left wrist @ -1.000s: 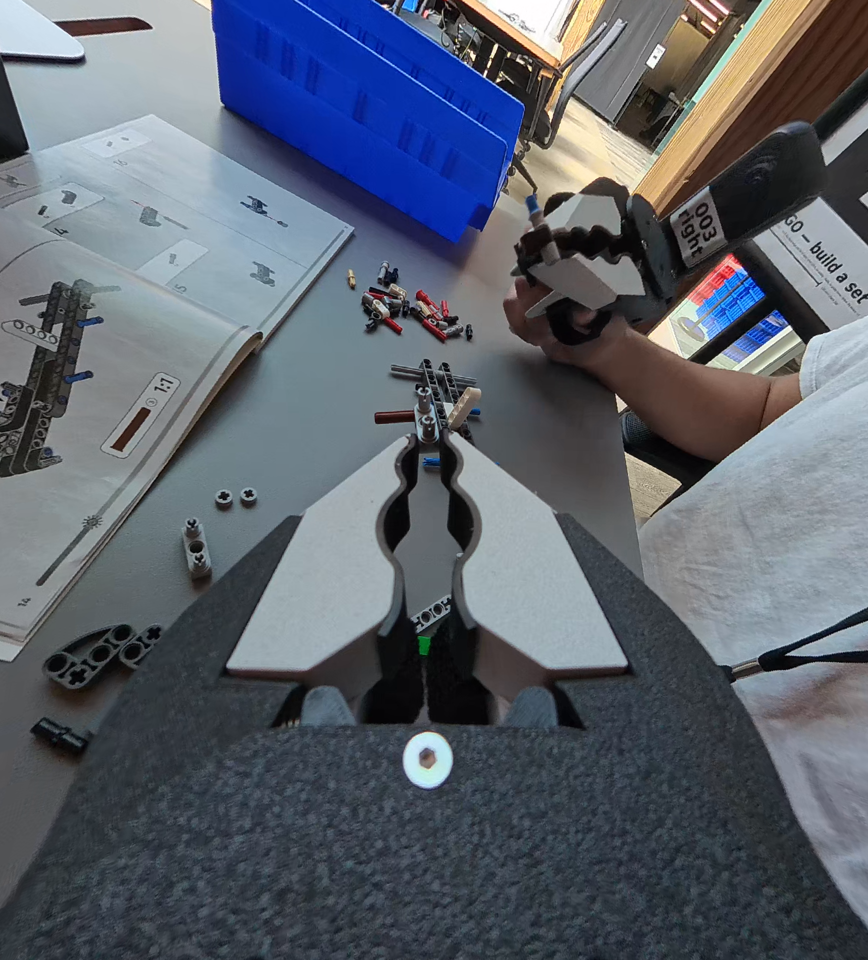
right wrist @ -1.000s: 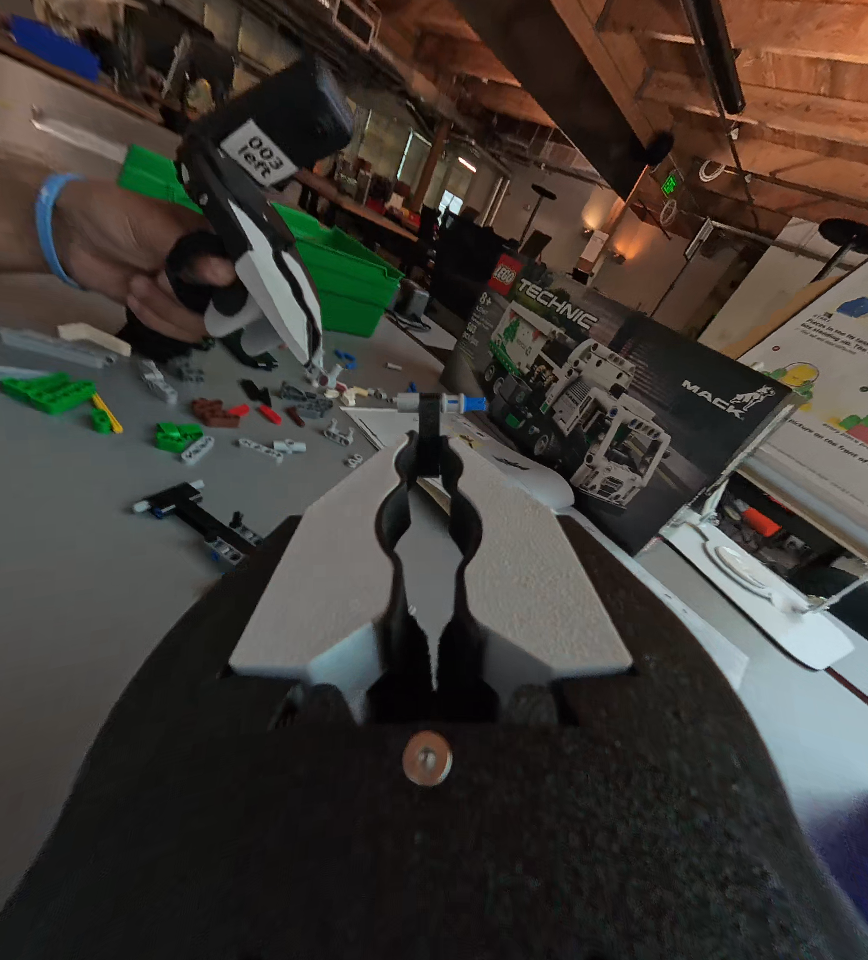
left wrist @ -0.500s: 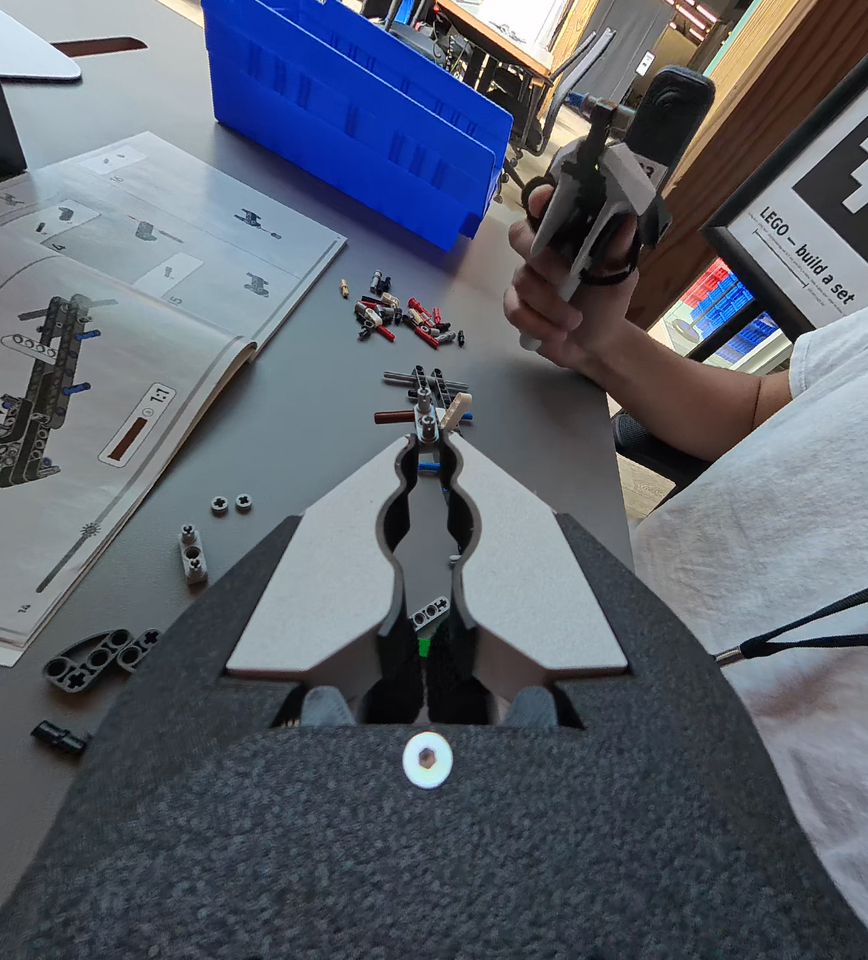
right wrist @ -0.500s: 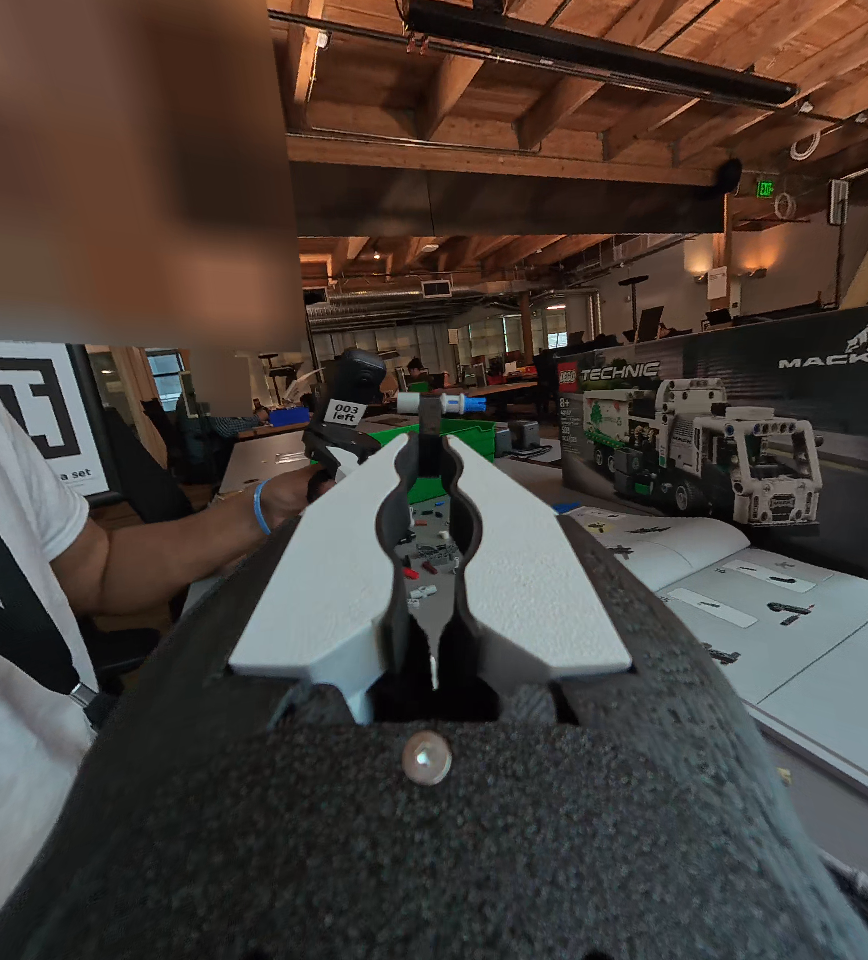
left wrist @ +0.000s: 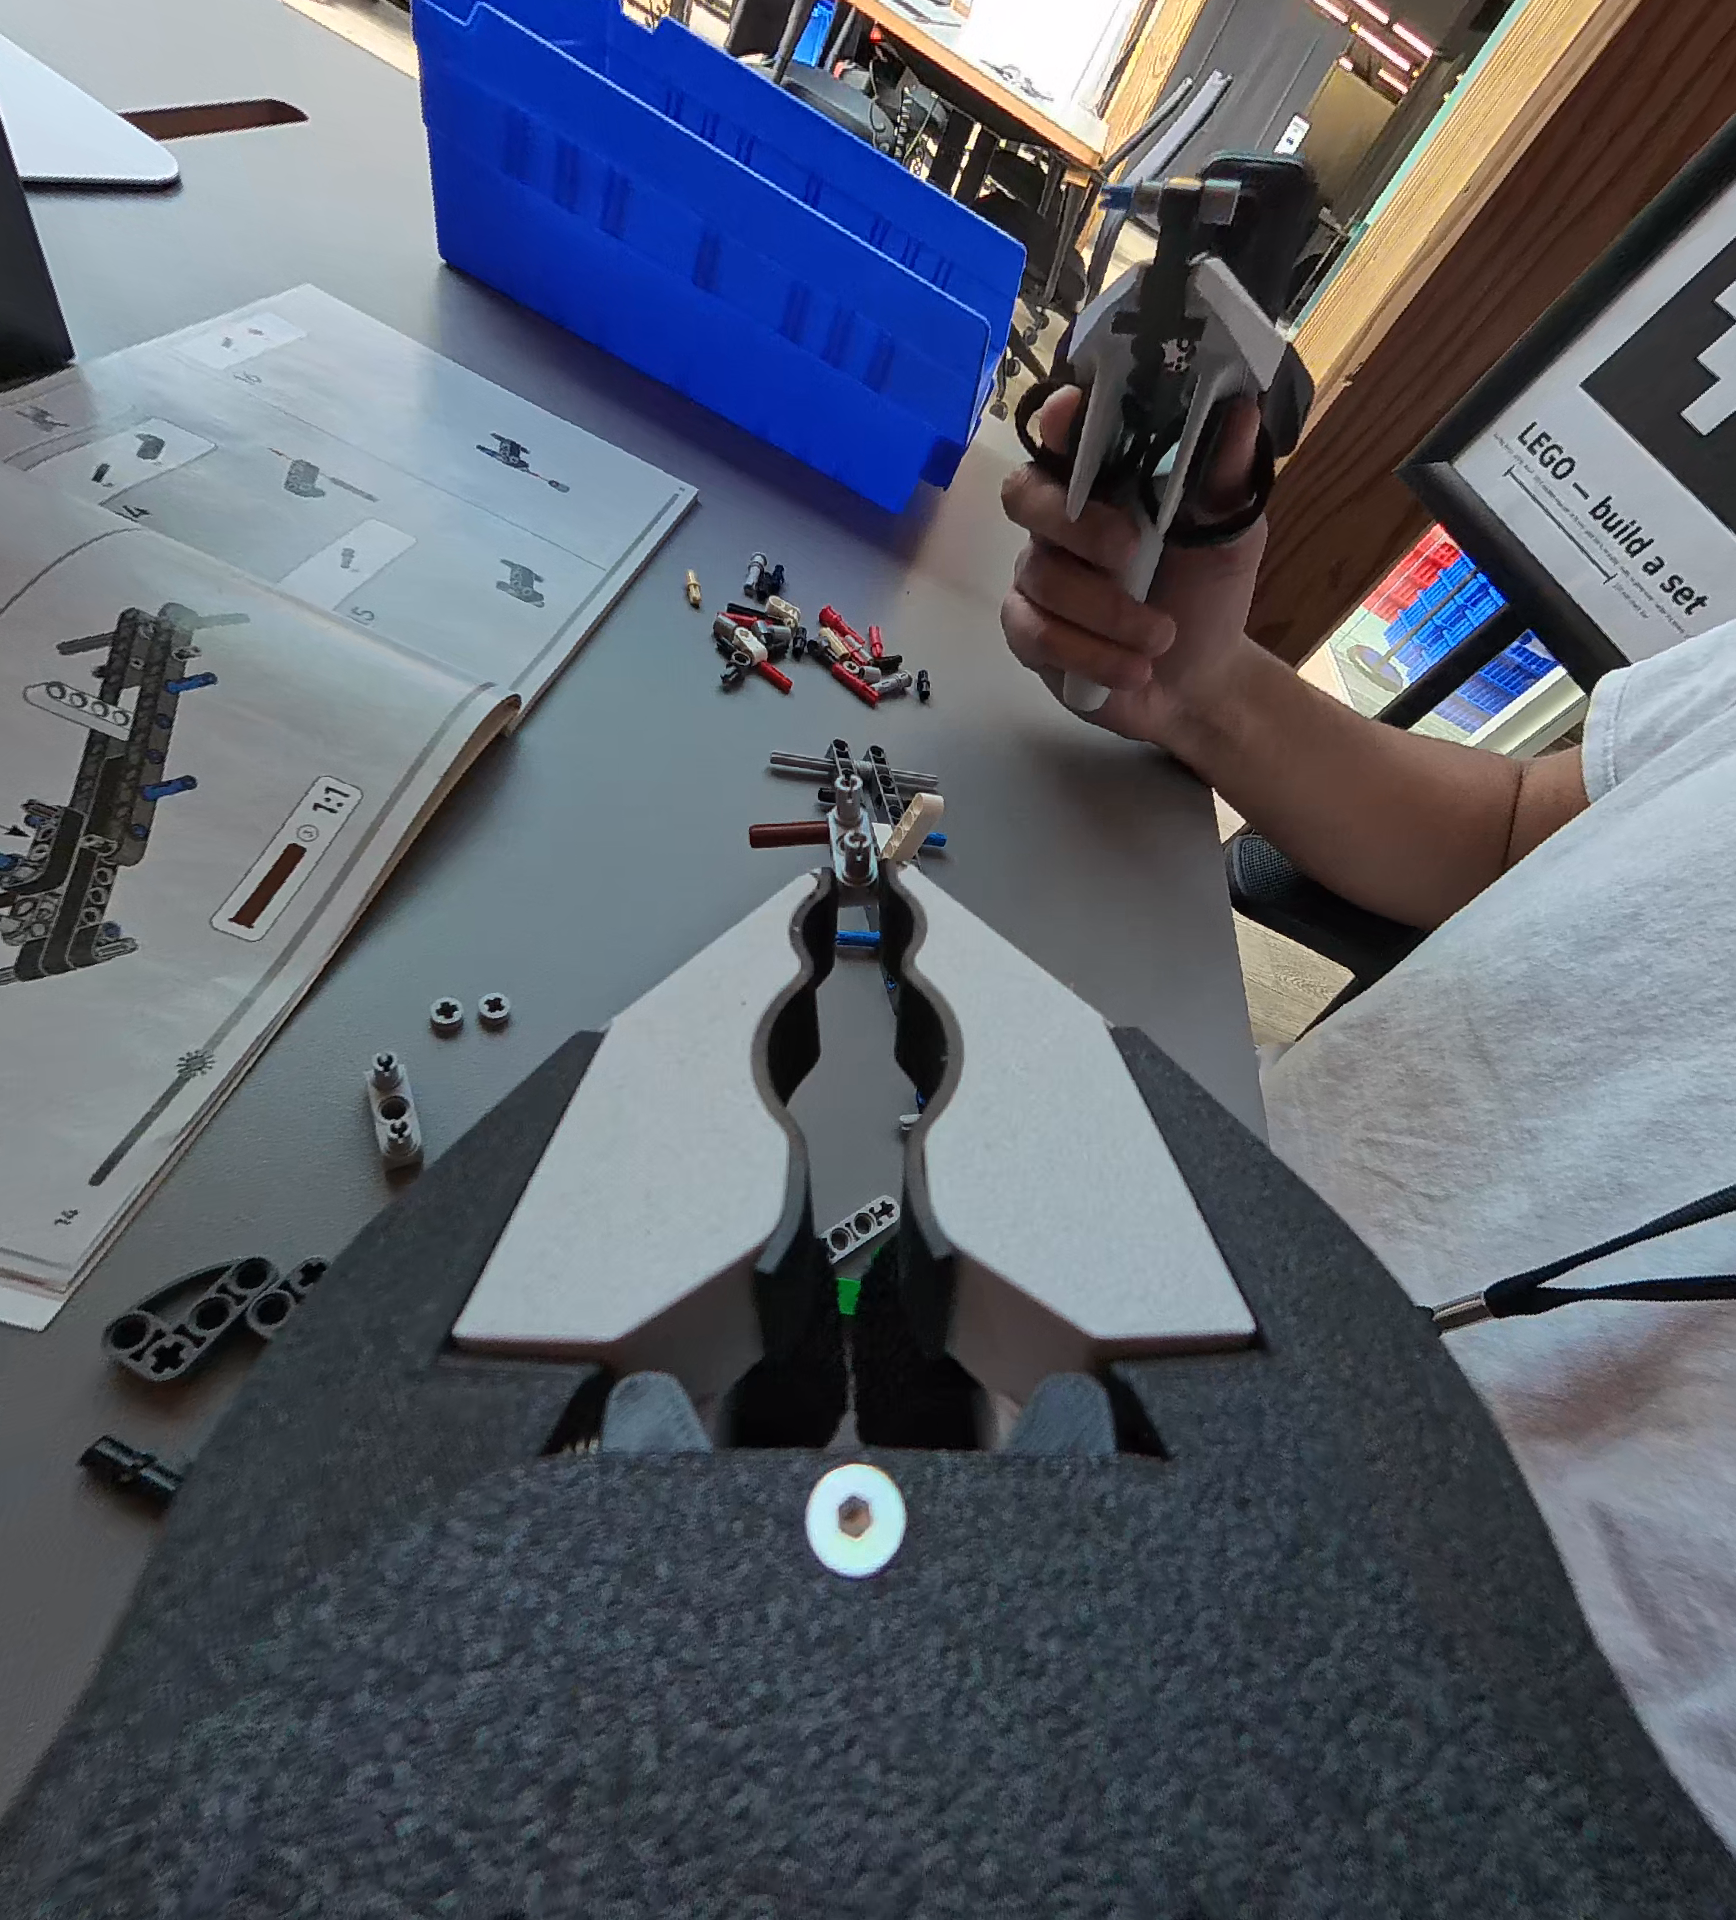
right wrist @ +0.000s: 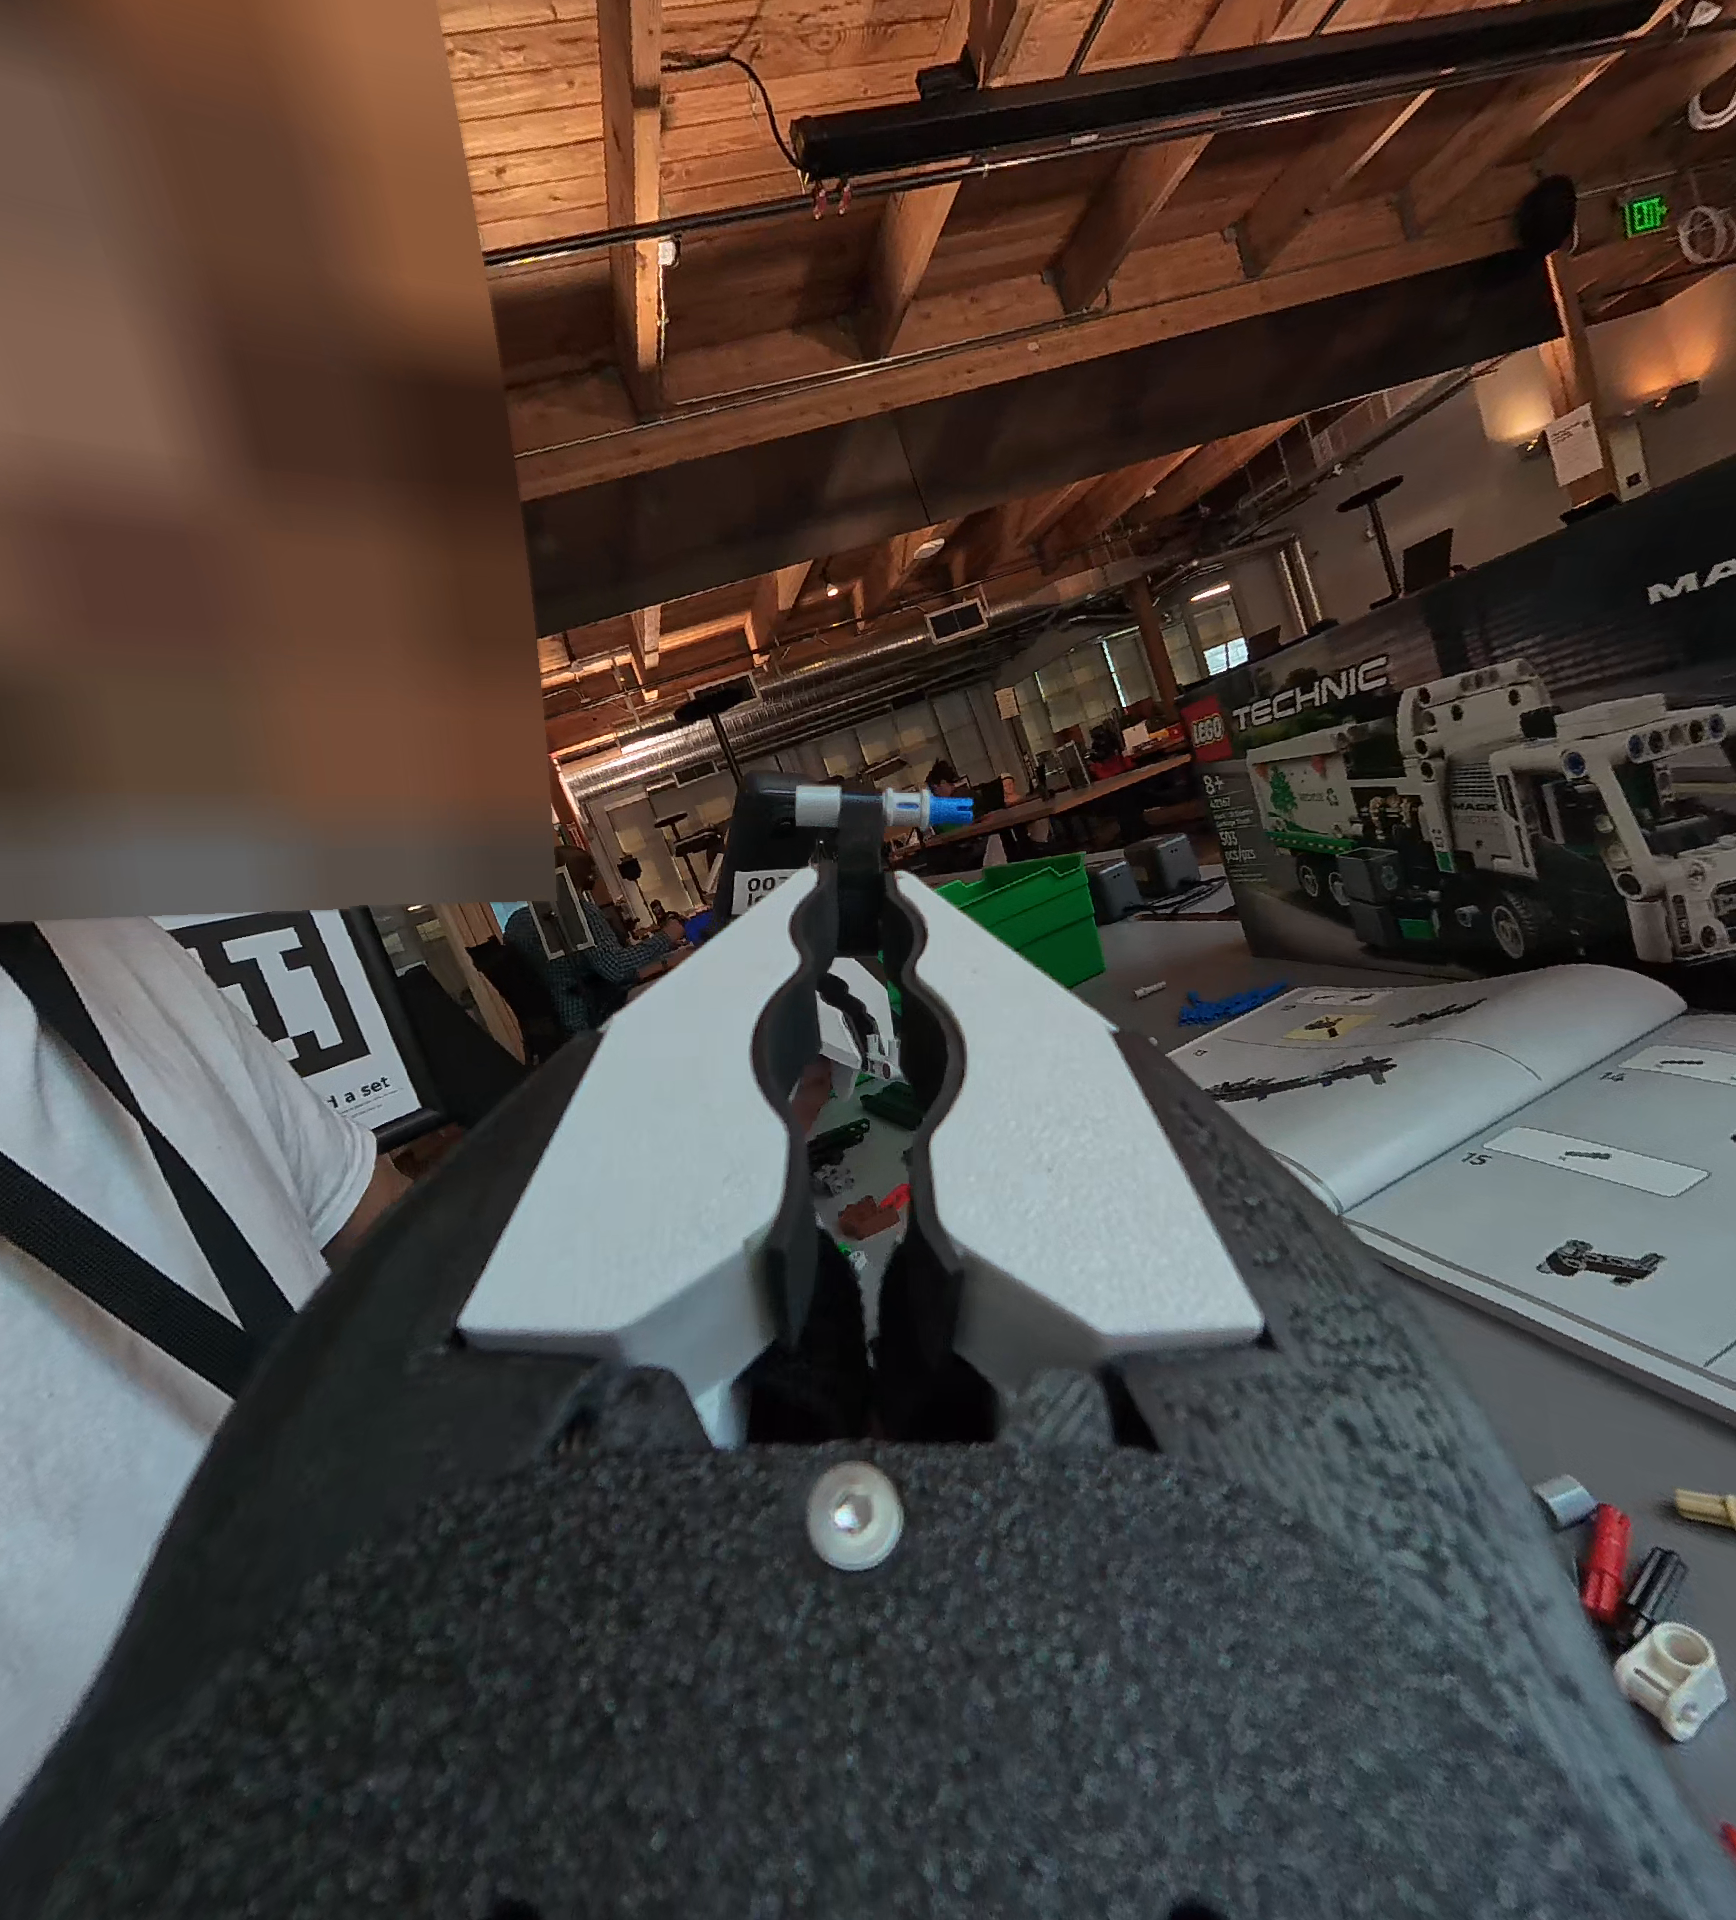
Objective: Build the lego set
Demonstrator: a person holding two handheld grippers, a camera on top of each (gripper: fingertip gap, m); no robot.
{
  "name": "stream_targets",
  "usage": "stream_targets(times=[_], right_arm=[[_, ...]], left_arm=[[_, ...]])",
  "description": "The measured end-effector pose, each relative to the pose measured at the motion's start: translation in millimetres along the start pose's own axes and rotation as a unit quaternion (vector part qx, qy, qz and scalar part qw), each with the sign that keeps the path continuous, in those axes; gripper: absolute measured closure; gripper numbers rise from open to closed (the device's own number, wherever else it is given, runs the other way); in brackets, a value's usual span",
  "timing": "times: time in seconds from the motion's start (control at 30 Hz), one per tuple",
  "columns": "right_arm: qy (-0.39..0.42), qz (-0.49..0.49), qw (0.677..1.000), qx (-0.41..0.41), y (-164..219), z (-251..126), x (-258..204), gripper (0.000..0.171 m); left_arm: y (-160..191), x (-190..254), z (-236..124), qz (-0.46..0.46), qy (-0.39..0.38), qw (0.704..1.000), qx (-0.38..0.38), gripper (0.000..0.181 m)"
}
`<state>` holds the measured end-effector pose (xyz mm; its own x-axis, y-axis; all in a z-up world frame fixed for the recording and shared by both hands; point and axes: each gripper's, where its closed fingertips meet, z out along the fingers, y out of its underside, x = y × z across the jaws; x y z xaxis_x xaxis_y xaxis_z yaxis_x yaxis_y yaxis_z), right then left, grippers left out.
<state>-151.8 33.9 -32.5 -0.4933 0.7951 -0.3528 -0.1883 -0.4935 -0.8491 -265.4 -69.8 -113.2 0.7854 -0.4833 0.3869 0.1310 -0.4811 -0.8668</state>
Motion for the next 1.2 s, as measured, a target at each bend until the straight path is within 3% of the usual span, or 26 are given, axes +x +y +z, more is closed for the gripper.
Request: stream_targets(times=[0.5, 0.6, 0.9, 1.03, 1.2], right_arm=[[0.074, -0.11, 0.987, -0.089, 30, 14, 12, 0.168], [0.089, -0.134, 0.976, -0.146, 32, 22, 22, 0.167], [0.096, -0.388, 0.834, -0.381, 56, 44, 98, 0.167], [0.069, -0.487, 0.774, -0.399, 73, 57, 118, 0.167], [0.061, -0.606, 0.699, -0.374, 77, 62, 136, 0.167]], left_arm=[[5, -6, 1, -0.014, -0.006, 1.0, -0.005, 0.176], [4, -7, -8, -0.002, -0.018, 1.0, 0.0, 0.175], [15, -40, -38, 0.007, -0.076, 0.997, -0.018, 0.175], [16, -41, -38, 0.013, -0.053, 0.998, -0.019, 0.175], [-7, -31, -43, -0.003, -0.018, 0.999, 0.039, 0.176]])
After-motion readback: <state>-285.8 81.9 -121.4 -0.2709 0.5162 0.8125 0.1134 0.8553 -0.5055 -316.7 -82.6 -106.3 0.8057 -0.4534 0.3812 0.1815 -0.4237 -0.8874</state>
